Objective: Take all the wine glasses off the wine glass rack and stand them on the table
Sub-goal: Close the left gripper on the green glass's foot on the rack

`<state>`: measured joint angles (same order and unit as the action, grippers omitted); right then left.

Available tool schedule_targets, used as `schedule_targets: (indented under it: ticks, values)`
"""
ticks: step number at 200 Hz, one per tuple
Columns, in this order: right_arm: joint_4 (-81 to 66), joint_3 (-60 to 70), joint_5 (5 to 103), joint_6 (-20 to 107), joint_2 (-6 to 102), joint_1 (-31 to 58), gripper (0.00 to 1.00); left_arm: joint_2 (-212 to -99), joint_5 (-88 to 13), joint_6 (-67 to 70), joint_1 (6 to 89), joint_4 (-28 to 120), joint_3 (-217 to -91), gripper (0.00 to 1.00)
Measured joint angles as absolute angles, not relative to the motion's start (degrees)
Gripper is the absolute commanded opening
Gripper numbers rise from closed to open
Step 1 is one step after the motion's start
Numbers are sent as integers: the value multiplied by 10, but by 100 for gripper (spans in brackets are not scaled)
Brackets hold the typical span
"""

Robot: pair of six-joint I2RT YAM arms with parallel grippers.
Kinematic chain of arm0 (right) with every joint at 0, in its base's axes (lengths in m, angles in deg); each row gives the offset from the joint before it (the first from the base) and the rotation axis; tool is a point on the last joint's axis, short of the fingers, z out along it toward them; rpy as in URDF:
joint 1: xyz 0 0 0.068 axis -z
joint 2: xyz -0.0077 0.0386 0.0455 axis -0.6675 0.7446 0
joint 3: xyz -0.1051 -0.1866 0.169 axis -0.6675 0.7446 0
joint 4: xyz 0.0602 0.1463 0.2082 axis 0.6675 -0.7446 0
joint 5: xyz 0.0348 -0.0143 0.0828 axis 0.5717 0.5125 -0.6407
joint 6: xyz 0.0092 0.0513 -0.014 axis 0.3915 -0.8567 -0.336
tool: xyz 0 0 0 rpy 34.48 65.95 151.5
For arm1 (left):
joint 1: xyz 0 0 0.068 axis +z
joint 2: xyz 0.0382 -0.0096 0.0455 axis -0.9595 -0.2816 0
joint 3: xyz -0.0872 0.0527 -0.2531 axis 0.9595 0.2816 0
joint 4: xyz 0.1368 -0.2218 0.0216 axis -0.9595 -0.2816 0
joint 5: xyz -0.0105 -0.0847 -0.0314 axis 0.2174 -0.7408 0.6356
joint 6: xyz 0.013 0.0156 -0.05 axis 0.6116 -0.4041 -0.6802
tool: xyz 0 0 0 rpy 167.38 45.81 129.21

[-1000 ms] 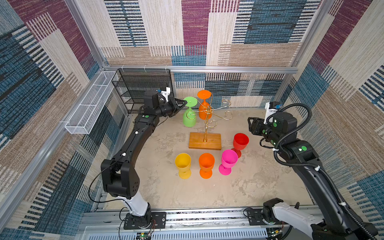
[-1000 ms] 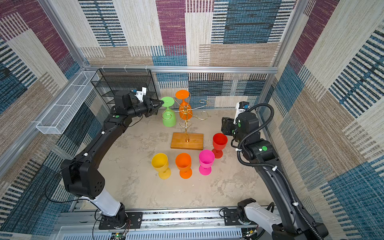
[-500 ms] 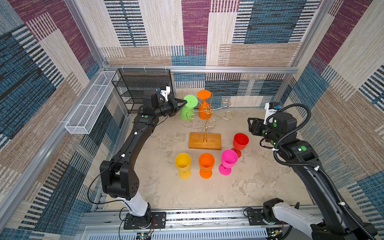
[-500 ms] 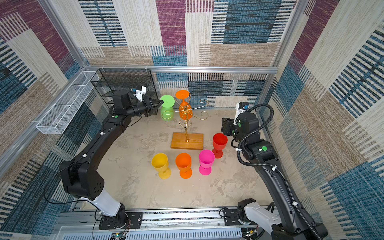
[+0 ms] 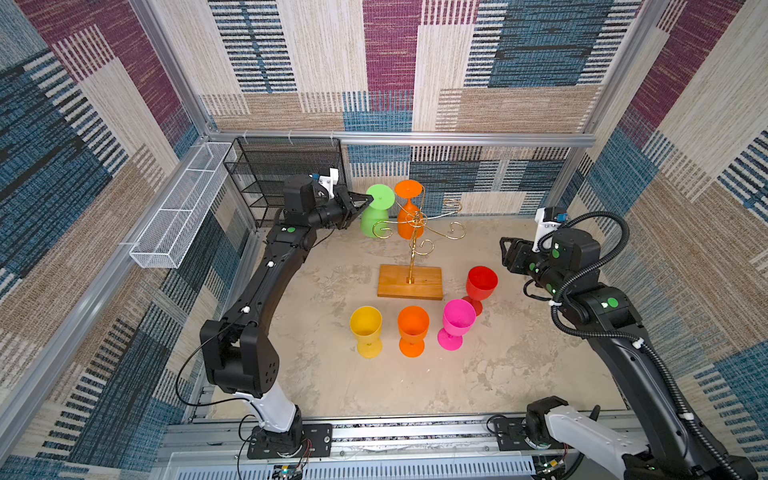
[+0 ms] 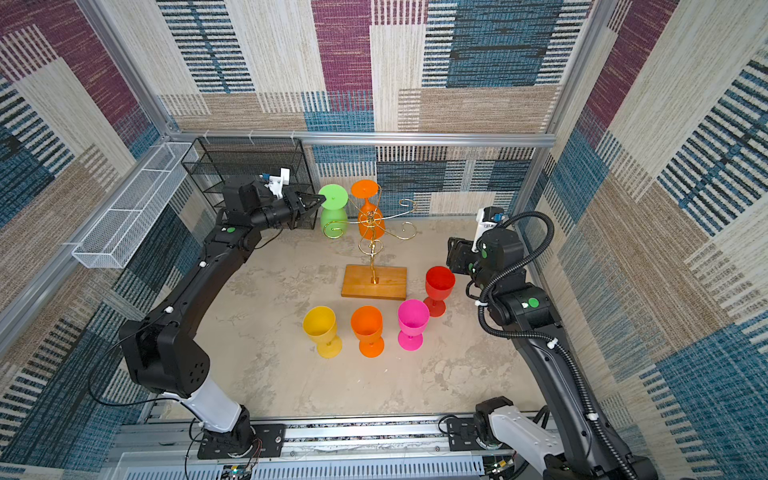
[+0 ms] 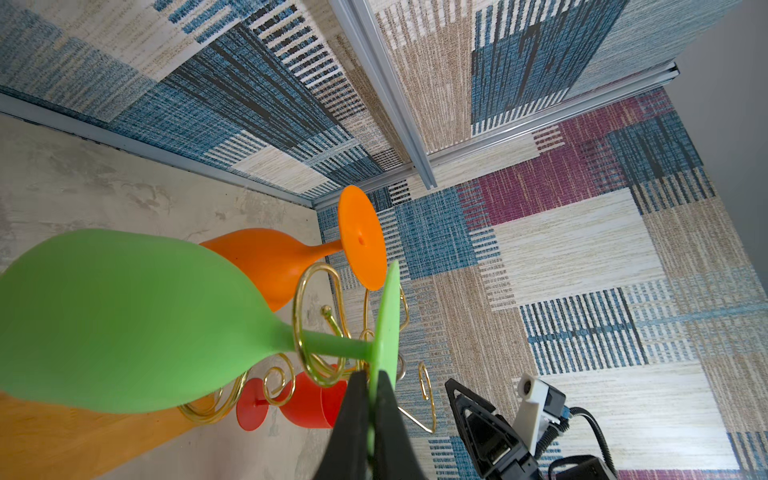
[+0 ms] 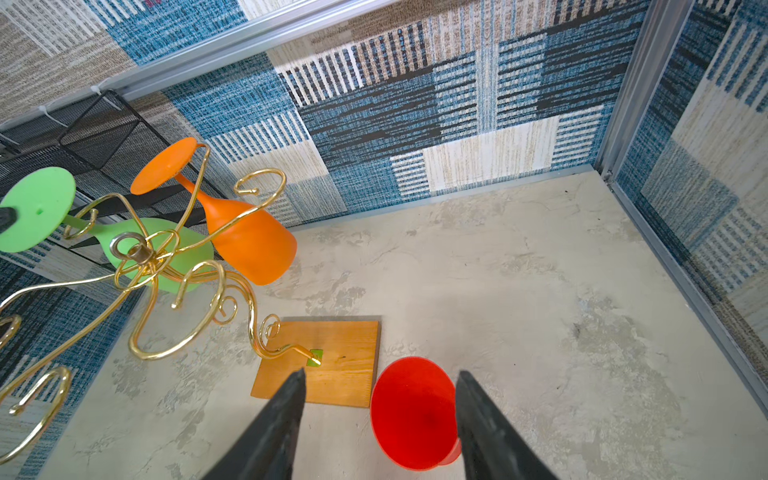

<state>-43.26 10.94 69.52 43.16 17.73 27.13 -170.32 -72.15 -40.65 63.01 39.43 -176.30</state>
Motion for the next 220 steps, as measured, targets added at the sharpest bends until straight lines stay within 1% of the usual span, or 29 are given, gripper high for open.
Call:
schedule_targets:
  ticks: [119,182,220]
  values:
    - [-425,130,681,434,167,292,59,-1744,-723,-409,609,398,-1805,0]
    - [-413,136,671,434,167,299,59,-1742,-721,-408,606,394,-1807,0]
    - [-411,137,665,436,170,303,59,-1720,-715,-402,607,379,-1800,0]
